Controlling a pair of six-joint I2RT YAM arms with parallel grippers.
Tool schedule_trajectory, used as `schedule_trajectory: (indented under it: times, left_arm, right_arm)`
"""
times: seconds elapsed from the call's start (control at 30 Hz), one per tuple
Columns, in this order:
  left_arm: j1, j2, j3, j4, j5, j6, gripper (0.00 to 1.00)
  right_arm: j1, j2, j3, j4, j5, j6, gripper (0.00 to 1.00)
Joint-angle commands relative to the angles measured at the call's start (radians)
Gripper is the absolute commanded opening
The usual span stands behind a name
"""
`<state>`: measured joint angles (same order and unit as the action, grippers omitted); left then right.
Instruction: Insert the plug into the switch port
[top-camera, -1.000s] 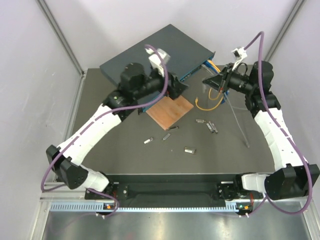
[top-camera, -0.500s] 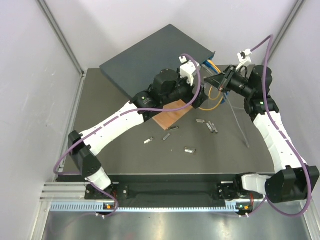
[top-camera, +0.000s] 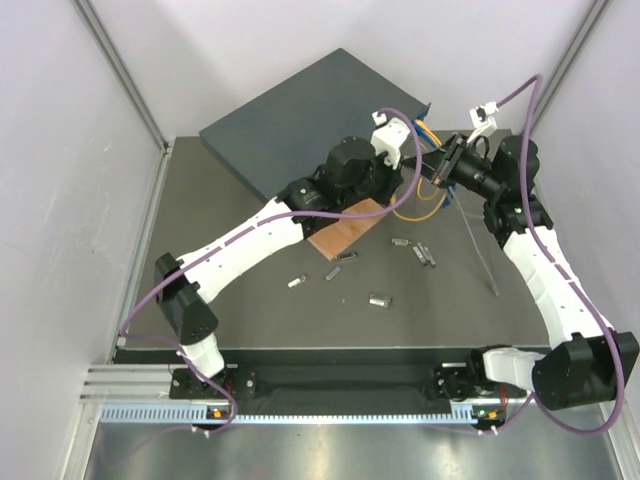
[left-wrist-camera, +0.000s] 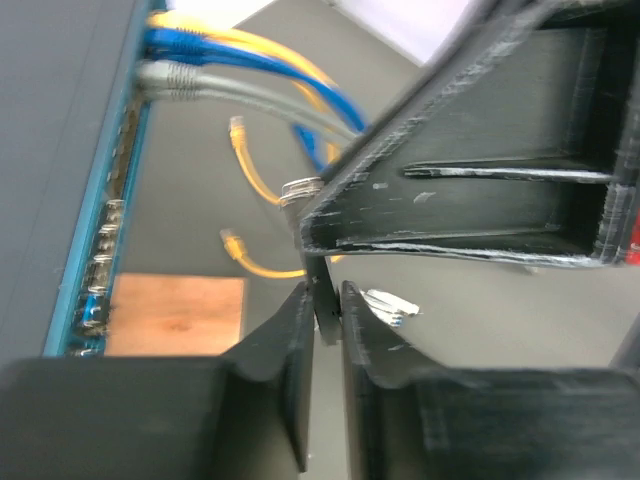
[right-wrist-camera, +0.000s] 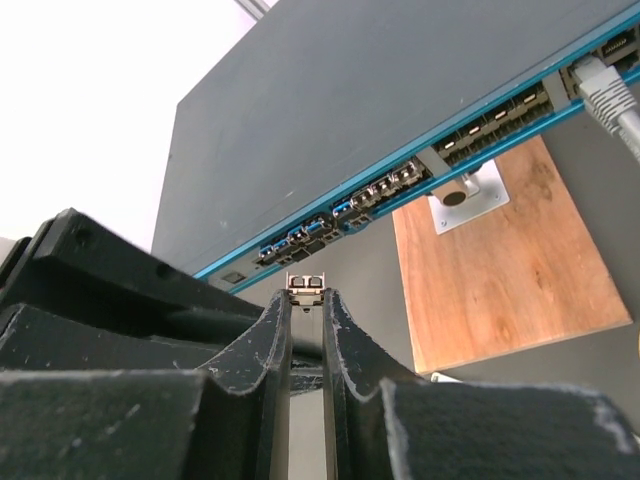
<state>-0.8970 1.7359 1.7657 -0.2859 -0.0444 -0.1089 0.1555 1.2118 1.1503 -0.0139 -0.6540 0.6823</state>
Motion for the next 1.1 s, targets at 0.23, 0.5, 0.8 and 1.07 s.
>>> schedule_trajectory:
  times: [0.23,0.5,0.8,1.07]
  left_arm:
    - [0.003,-0.001,0.048,-0.001,-0.039,0.011,0.00]
    - [0.104,-0.122,-0.038,-0.055,0.354,-0.077,0.00]
    - [0.129,-0.259,-0.215,-0.105,0.882,-0.166,0.00]
    - [0.104,-0.260,-0.380,-0.098,1.104,-0.305,0.00]
  right_arm:
    - [0.023,-0.024,-0.004,0.078,-0.072,0.020,0.11]
    - [-0.086,-0.119,0.054,-0.160,-0.151,-0.375,0.92]
    - [-0.126,-0.287,0.138,-0.721,-0.341,-1.225,1.00]
    - [-0.079,-0.317,0.143,-1.211,-0.343,-2.048,0.99]
